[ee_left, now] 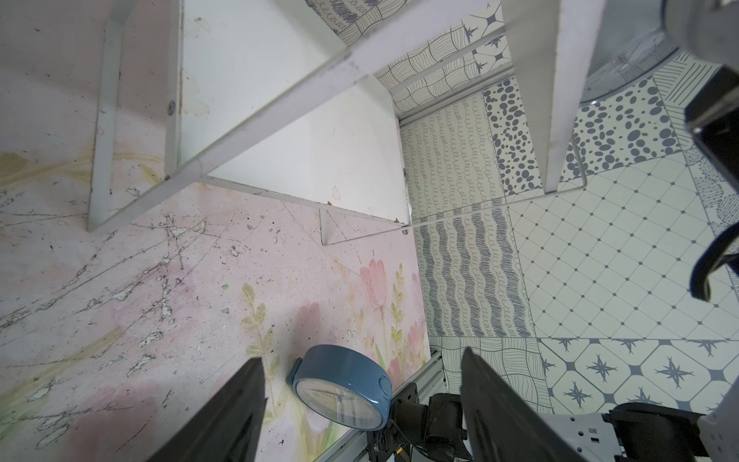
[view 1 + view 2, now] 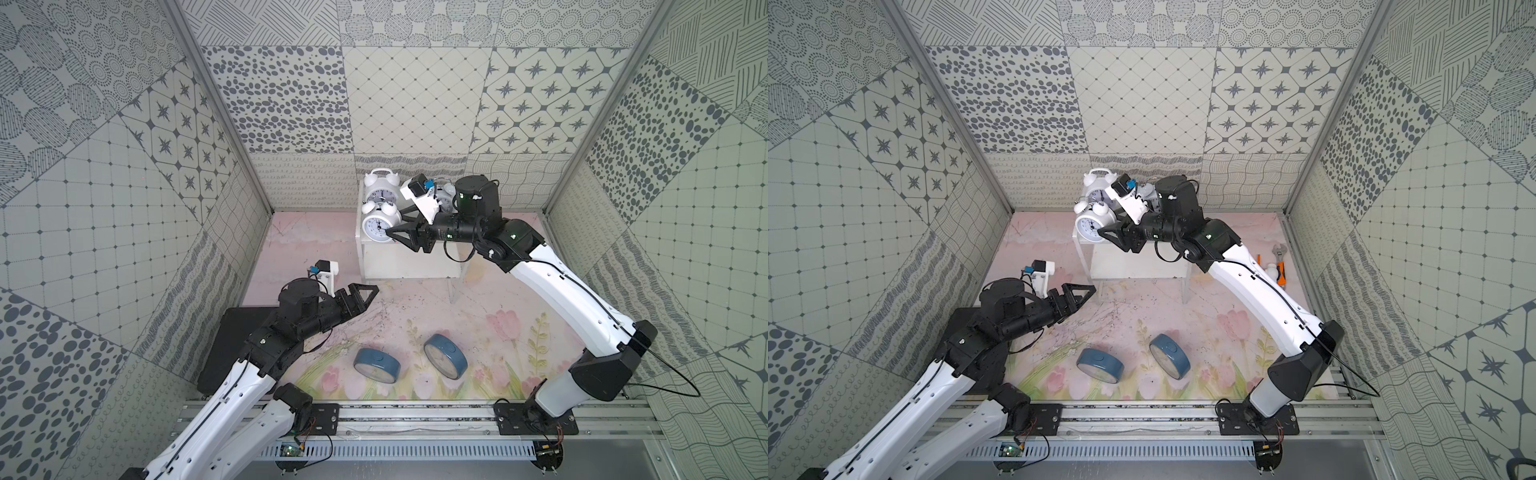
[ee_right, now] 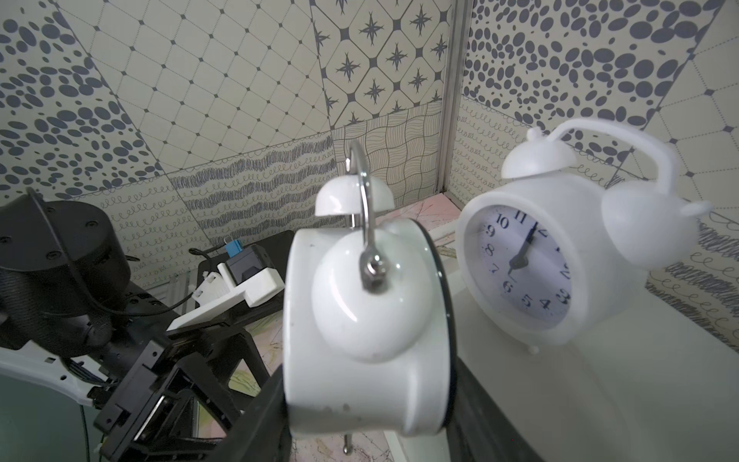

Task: Place the alarm clocks on the shelf by style
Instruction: Place the alarm on the shelf.

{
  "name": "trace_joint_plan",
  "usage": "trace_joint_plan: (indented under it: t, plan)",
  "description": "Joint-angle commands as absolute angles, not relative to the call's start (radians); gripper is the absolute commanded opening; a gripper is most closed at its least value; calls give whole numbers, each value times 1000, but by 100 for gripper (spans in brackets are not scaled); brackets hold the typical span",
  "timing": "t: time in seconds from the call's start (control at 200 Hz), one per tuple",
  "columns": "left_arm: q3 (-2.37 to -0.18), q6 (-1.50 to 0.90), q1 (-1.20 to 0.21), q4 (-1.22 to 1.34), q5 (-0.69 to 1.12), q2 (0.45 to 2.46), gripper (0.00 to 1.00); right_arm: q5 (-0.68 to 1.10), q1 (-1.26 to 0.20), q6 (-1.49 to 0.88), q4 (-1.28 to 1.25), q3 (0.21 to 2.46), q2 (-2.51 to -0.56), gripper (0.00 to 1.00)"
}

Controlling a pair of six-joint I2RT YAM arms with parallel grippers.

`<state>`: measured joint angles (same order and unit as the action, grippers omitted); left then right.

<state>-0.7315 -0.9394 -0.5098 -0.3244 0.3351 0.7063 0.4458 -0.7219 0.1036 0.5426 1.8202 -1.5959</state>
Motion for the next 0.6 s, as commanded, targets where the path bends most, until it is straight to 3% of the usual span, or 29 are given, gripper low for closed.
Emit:
trace_joint_plan:
  t: [0.0,0.595]
  plan:
    - [-733,-913,-508,-299,348,711,80,421,-718,137,473,1864,-1601,43]
    - [-707,-913,-508,-244,372,749,78,397,-717,171,468,1890,-1669,44]
